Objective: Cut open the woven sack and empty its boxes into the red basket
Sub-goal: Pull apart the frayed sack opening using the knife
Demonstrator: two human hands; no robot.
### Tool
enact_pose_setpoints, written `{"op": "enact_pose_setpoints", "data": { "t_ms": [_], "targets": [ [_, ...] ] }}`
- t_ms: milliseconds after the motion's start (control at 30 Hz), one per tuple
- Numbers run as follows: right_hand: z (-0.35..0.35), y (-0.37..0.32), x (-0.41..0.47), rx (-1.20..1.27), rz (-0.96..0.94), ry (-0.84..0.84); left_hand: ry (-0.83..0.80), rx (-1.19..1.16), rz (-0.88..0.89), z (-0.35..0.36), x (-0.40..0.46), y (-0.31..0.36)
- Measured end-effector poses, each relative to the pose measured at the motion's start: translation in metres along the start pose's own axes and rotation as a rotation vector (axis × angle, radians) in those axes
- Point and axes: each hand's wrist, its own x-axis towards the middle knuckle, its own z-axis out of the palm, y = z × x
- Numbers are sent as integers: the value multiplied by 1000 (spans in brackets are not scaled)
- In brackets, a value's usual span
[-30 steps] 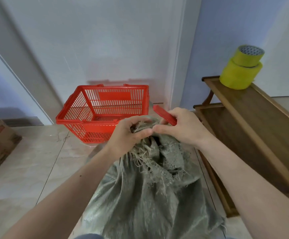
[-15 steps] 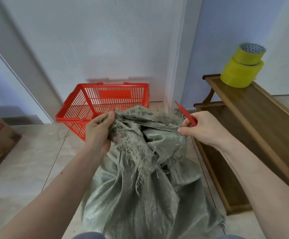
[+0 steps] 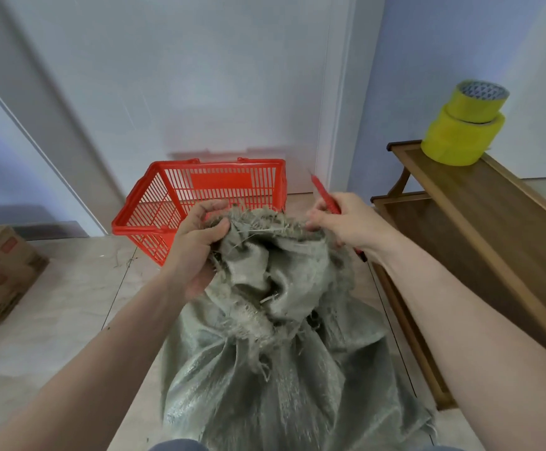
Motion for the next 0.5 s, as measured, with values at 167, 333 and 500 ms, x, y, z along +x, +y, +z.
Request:
{"op": "enact_pose_setpoints", "data": {
  "t_ms": [167,333,500],
  "targets": [
    [-5,-29,3,35,-38,25,-65,152,-92,1,-11,13],
    [17,-38,-37,-219,-114,190,95,19,1,8,-6,13],
    [42,-12,-45,-230,106,194,268,-126,44,20,4,8]
  ]
}}
